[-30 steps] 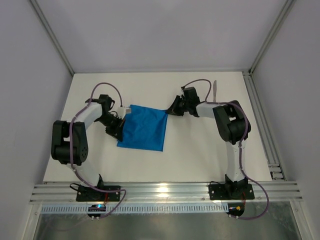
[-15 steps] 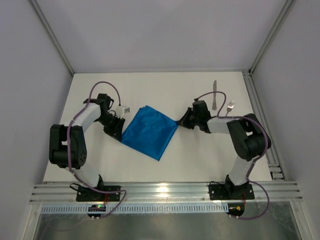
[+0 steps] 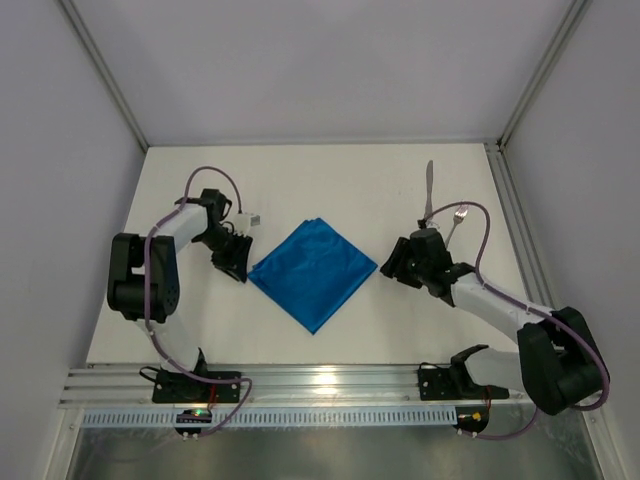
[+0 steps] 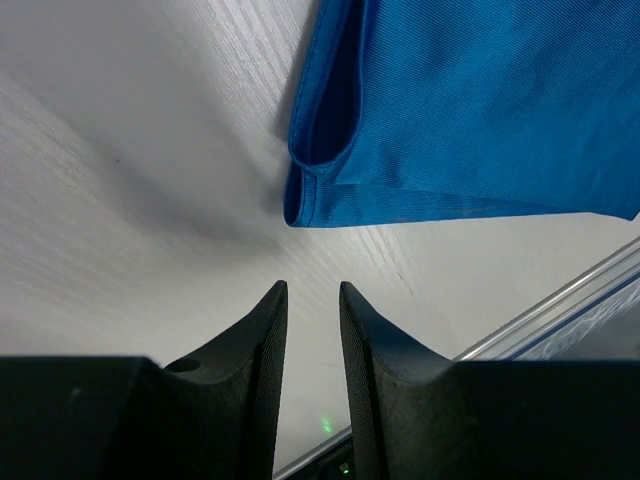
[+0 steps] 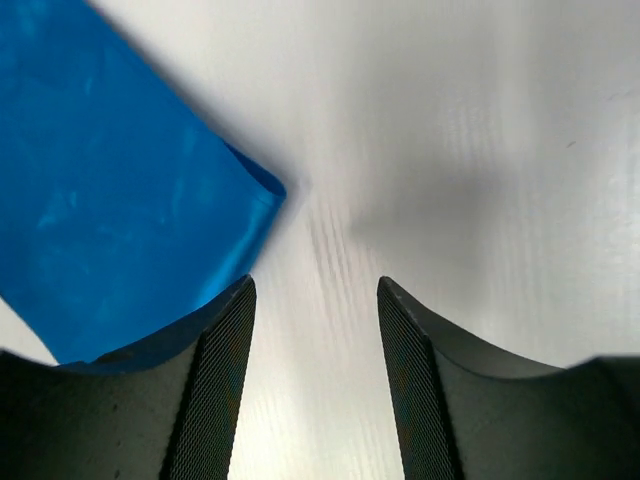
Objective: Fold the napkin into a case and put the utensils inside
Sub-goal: Rotate the rectangle-folded napkin at the center of the board.
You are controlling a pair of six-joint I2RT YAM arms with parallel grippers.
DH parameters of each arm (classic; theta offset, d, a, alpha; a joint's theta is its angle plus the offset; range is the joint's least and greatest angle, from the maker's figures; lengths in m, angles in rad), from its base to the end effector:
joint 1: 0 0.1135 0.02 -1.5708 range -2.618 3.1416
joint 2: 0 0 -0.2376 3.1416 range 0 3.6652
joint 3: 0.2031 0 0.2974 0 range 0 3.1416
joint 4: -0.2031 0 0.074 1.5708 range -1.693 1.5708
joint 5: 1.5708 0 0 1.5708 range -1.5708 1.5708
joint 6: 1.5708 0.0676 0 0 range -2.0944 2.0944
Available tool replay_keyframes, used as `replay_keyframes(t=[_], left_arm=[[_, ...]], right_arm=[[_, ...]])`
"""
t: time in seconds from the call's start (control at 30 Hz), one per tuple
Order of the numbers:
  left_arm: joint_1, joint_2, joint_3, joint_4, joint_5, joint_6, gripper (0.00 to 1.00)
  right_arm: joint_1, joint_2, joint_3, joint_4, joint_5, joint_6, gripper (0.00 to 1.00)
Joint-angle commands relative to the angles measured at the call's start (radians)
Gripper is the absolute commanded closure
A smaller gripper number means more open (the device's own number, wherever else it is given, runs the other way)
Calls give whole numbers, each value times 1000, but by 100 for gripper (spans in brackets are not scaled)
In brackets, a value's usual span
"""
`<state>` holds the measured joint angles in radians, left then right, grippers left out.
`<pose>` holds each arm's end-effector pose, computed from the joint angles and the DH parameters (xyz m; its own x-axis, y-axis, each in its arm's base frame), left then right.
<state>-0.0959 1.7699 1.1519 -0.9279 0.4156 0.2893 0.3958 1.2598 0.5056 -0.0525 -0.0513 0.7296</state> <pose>0.3384 -0.0600 0.0907 -0.9259 0.3513 -0.1390 0.3774 0.8446 -0.3797 0.2742 0.1183 0.0818 -0.7751 0.3976 -0.4911 0.1326 0.8623 0.4888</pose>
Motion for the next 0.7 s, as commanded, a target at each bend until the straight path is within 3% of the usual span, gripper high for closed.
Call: replay_keyframes(t=[0.0, 0.1, 0.27, 0.4, 0.47, 0.67], left_arm=[[1, 23, 25, 60, 25, -55, 70], [2, 22, 5, 125, 15, -99, 71], [1, -62, 2, 179, 66, -105, 71], [-16, -70, 12, 236, 42, -90, 69], [-31, -24, 25, 224, 35, -76, 67], [-68, 20, 34, 248, -26, -75, 66]], right_arm=[[21, -82, 140, -170, 216, -171, 45], [110, -48, 246, -143, 239, -261, 53], [183, 94, 338, -83, 125, -292, 71], [150, 142, 361, -52, 101, -291, 72], [80, 171, 387, -30, -53, -321, 72], [41, 369, 551, -142, -142, -432, 73]])
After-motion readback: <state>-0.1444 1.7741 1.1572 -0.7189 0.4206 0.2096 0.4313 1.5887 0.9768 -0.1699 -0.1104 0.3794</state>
